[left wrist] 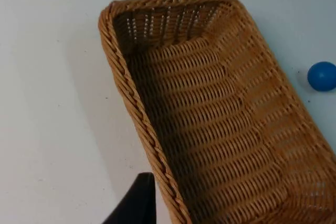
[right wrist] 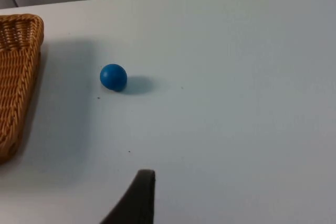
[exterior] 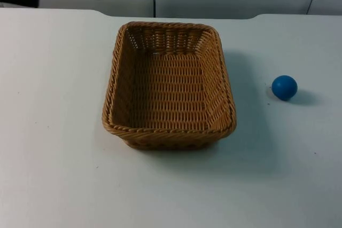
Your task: Pick up the basket with the left hand and place the ball into the basket with the right hand.
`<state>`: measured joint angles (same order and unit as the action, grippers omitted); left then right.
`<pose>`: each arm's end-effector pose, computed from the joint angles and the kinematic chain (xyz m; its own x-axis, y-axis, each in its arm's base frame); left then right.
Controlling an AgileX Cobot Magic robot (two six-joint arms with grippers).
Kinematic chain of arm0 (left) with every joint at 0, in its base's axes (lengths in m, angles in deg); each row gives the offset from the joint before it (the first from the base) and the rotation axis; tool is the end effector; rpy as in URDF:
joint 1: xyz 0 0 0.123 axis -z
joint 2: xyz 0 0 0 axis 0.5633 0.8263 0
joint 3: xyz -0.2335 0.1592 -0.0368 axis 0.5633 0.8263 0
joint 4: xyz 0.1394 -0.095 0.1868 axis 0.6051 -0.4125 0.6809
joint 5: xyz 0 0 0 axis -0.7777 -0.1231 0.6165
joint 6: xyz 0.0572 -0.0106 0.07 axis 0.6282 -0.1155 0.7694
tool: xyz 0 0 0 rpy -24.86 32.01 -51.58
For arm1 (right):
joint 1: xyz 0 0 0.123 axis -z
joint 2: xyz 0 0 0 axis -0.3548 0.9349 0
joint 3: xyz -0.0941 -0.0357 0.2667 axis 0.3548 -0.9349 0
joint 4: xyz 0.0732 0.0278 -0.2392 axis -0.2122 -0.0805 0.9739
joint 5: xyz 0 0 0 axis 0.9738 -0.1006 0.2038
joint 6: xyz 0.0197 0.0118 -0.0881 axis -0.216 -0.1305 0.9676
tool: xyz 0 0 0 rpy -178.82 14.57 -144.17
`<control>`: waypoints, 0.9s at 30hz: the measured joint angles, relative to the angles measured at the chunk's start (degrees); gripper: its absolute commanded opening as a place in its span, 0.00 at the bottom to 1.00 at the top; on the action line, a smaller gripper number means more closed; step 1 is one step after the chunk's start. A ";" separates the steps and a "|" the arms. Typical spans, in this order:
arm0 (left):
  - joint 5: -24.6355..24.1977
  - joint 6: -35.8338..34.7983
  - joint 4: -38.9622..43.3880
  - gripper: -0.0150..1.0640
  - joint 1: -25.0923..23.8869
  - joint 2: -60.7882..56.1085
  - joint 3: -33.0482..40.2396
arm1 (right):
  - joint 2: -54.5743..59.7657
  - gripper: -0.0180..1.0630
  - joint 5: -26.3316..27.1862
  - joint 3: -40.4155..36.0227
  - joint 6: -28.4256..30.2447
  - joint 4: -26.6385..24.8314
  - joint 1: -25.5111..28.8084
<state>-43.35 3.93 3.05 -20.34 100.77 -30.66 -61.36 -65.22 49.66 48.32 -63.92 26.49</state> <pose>0.2954 -0.1061 0.2545 -0.7091 0.0646 -0.7022 0.3955 0.8608 -0.3202 -0.0069 0.0007 0.2783 -0.4682 0.0644 -0.8813 0.1077 0.9941 0.0154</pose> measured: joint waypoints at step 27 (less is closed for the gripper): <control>-7.95 -39.44 33.67 0.99 5.41 38.86 -32.16 | 0.00 0.98 0.00 0.00 -0.09 0.00 0.00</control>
<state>-51.30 -35.52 36.73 -14.93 139.62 -62.82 -61.36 -65.22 49.66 48.22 -63.92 26.49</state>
